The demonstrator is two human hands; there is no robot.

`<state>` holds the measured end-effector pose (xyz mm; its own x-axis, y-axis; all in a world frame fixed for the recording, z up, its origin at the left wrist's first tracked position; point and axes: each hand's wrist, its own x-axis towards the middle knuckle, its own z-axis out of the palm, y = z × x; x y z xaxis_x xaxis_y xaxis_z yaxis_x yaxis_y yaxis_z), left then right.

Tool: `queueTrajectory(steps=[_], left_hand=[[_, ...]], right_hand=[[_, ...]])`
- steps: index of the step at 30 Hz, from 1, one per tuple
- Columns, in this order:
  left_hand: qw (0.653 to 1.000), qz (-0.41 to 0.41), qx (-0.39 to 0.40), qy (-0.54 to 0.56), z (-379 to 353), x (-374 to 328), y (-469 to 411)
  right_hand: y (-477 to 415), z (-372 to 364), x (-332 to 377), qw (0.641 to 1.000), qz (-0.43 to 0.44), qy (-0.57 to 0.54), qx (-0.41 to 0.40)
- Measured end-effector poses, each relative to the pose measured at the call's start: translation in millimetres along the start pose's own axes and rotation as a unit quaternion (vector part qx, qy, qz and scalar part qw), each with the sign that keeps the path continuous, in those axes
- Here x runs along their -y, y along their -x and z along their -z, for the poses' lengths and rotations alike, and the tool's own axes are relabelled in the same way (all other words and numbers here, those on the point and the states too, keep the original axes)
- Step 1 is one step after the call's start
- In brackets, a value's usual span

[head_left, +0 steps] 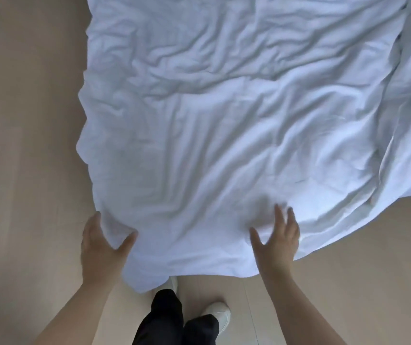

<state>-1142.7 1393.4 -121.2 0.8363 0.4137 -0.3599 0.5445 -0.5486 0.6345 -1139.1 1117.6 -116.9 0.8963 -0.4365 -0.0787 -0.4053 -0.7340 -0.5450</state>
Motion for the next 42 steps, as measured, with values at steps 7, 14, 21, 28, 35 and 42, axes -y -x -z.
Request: queueTrajectory(steps=[7, 14, 21, 28, 35, 42], left_hand=[[0.994, 0.112, 0.012, 0.005, -0.6, -35.7, -27.8], [0.995, 0.074, -0.063, -0.028, 60.2, -28.6, 1.9], [0.981, 0.114, -0.009, -0.16, 41.6, -38.8, -13.5], [0.925, -0.318, -0.006, -0.207, -70.7, -160.3, -18.7], [0.912, -0.27, 0.161, -0.264, -267.8, -309.2, 25.7], [0.903, -0.239, 0.178, -0.309, -377.0, -386.6, 48.6]], right_hand=[[-22.6, -28.9, 23.6, 0.963, 0.143, 0.168, 0.156], [-23.4, -17.6, 39.7, 0.962, 0.234, 0.14, 0.032], [-42.1, -2.6, 35.2, 0.924, 0.239, 0.251, 0.161], [-122.1, 79.8, -32.2, 0.934, 0.096, 0.307, 0.154], [-216.7, 156.2, -165.3, 0.94, 0.101, 0.313, 0.089], [-313.3, 199.6, -188.7, 0.966, 0.221, 0.123, -0.057]])
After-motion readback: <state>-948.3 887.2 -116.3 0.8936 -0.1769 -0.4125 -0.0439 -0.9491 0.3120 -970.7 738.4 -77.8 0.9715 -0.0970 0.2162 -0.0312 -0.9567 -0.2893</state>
